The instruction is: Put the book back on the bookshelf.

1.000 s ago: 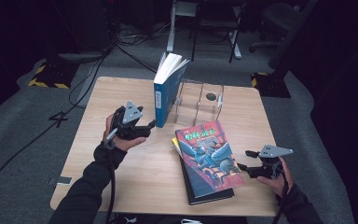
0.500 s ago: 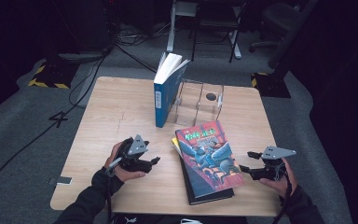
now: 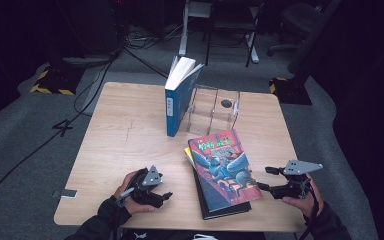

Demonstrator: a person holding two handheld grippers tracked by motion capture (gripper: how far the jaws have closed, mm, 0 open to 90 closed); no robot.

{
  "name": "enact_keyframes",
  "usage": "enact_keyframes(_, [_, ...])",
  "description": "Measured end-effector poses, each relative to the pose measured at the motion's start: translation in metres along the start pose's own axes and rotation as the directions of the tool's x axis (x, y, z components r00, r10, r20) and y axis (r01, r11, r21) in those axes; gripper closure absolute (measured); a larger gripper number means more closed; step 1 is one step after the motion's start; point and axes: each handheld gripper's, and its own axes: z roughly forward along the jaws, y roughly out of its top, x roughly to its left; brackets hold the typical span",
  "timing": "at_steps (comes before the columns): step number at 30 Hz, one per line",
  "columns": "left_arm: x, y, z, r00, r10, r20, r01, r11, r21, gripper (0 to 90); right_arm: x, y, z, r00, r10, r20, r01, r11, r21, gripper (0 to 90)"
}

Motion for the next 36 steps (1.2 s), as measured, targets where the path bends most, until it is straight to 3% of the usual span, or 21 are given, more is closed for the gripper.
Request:
enact_keyframes(2, [0.0, -0.001, 0.001, 1.0, -0.002, 0.004, 0.002, 1.0, 0.002, 25.5, 0.0, 0.002, -0.002, 0.9996, 0.017, -0.024, -0.017, 1.0, -0.011, 30.1])
enact_keyframes(6, [-0.001, -0.003, 0.004, 1.0, -0.004, 0.002, 0.004, 0.9999, 0.011, 24.9, 0.004, 0.005, -0.003, 0.9996, 0.006, -0.026, -0.006, 1.0, -0.002, 29.7])
enact_keyframes(11, [0.001, -0.005, 0.008, 0.9999, -0.013, 0.002, 0.013, 0.9996, 0.025, 23.3, 0.012, 0.01, 0.01, 0.9976, -0.016, -0.068, 0.019, 0.999, 0.041, 28.5])
enact_keyframes(15, [0.001, -0.006, 0.009, 0.9999, -0.013, -0.002, 0.013, 0.9998, 0.013, 21.9, 0.01, 0.011, 0.016, 0.9942, 0.014, -0.107, -0.009, 0.999, 0.047, 26.4])
enact_keyframes(18, [0.001, -0.005, 0.01, 0.9999, -0.016, -0.003, 0.016, 0.9998, 0.015, 20.2, 0.006, 0.01, 0.019, 0.9896, 0.049, -0.135, -0.042, 0.998, 0.055, 23.8])
enact_keyframes(21, [0.001, -0.005, 0.011, 0.9998, -0.017, -0.004, 0.017, 0.9997, 0.015, 19.8, 0.001, 0.008, 0.024, 0.9787, 0.089, -0.185, -0.08, 0.995, 0.057, 22.7])
enact_keyframes(26, [0.001, -0.003, 0.013, 0.9999, -0.015, -0.001, 0.015, 0.9997, 0.018, 18.0, 0.004, 0.011, 0.029, 0.9703, 0.073, -0.231, -0.06, 0.996, 0.063, 21.9])
enact_keyframes(30, [0.002, -0.002, 0.015, 0.9999, -0.014, 0.0, 0.014, 0.9997, 0.018, 17.2, 0.006, 0.012, 0.029, 0.9725, 0.074, -0.221, -0.06, 0.996, 0.072, 21.4])
enact_keyframes(34, [0.002, -0.001, 0.016, 0.9999, -0.012, 0.002, 0.012, 0.9997, 0.021, 16.6, 0.012, 0.015, 0.029, 0.9804, 0.062, -0.187, -0.048, 0.996, 0.08, 21.3])
enact_keyframes(36, [0.003, 0.0, 0.016, 0.9999, -0.011, 0.004, 0.01, 0.9997, 0.02, 16.4, 0.015, 0.016, 0.03, 0.9774, 0.066, -0.201, -0.05, 0.995, 0.086, 21.9])
